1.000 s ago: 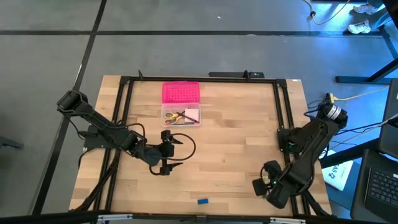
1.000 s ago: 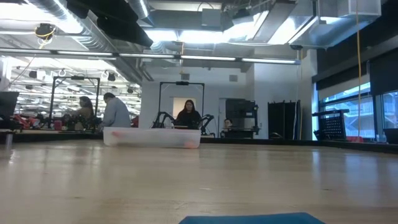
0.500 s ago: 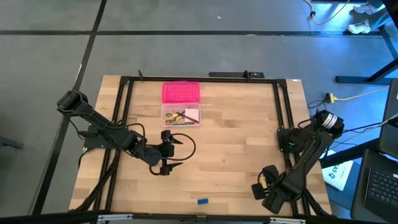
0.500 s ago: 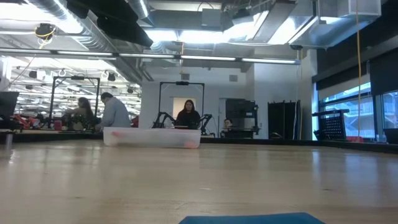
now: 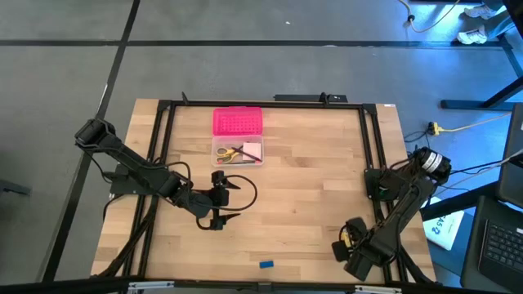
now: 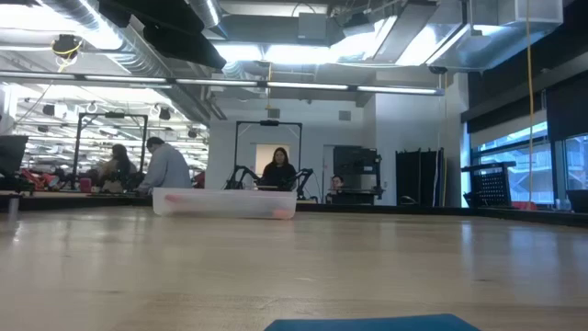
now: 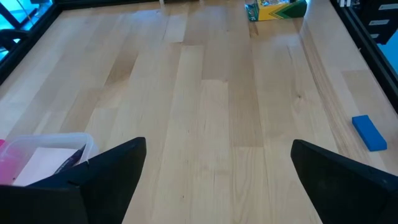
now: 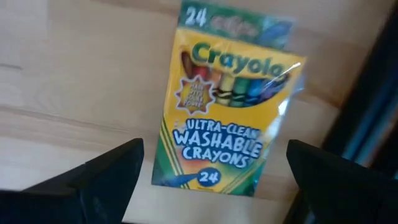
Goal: Pack school essentials
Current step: Put the yellow crayon box into the pink supply box
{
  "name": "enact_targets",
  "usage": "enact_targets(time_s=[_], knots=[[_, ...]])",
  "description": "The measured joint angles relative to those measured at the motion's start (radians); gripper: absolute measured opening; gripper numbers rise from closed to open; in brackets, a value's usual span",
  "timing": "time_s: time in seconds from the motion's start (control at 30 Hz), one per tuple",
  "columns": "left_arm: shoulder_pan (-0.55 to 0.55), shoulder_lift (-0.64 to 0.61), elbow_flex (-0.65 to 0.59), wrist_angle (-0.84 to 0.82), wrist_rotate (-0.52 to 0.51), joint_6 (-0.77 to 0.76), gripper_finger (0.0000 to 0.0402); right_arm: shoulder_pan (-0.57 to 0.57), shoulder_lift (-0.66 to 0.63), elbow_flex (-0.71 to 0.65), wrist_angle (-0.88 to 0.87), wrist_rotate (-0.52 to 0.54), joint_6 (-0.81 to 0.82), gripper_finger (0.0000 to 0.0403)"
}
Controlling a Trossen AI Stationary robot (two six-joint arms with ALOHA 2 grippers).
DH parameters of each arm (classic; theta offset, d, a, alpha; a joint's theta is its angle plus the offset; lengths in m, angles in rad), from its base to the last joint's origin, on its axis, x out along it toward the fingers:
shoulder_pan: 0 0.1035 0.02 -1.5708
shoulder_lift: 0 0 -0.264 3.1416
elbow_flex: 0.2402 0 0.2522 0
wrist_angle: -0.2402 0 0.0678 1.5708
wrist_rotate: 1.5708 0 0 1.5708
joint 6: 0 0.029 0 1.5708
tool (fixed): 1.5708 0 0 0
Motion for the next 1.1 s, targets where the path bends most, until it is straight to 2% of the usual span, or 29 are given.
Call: enact_targets(time_s=[0.13,0.47,0.6,0.8,1.1], knots=[[0.0,0.0,0.0,0.0,0.0,0.0,0.0396,0.001,-0.001,-0.053,0.092,-0.003,-0.006,0.0396],[0.0,0.0,0.0,0.0,0.0,0.0,0.0396,0.002,-0.002,-0.115,0.142,0.006,-0.006,0.0396],[0.0,0.0,0.0,0.0,0.0,0.0,0.0396,0.002,-0.002,-0.148,0.194,0.047,-0.013,0.0396],[0.0,0.0,0.0,0.0,0.0,0.0,0.0396,0.002,-0.002,-0.174,0.206,0.101,-0.016,0.0396],[0.0,0.0,0.0,0.0,0.0,0.0,0.0396,0.002,-0.002,-0.177,0.221,0.104,-0.05,0.0396]])
